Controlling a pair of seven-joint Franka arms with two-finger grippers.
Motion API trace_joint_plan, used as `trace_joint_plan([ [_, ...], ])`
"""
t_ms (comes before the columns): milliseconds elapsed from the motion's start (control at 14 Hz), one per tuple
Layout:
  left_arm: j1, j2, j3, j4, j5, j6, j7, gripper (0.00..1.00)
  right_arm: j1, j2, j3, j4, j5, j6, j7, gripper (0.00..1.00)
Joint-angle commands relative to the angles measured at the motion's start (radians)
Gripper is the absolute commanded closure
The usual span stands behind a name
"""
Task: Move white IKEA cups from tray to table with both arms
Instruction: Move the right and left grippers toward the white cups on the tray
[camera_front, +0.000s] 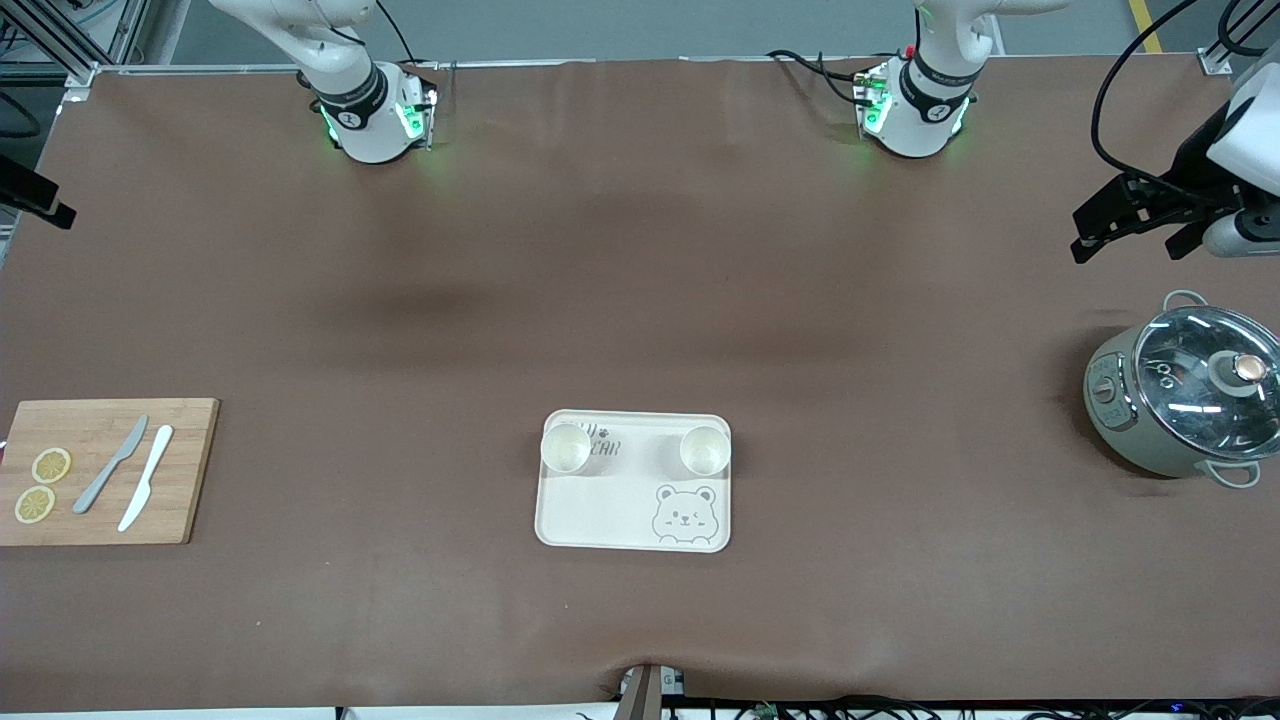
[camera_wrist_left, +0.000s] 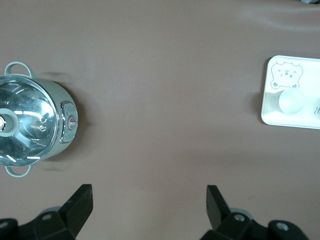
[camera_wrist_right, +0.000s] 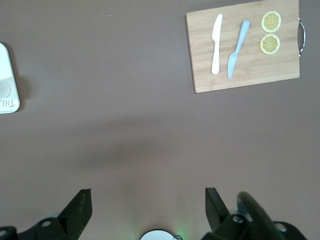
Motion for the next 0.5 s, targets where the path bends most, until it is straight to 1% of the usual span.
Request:
trace_joint_plan([
  [0, -0.001, 0.005, -0.008, 0.018, 0.012, -0.01, -0.04, 0.0, 0.02, -0.018, 0.004, 0.0, 0.001, -0.013, 0.001, 0.0],
  [429, -0.015, 0.033, -0.009, 0.04, 0.024, -0.008, -0.032, 0.0, 0.038, -0.017, -0.002, 0.005, 0.006, -0.024, -0.002, 0.0],
])
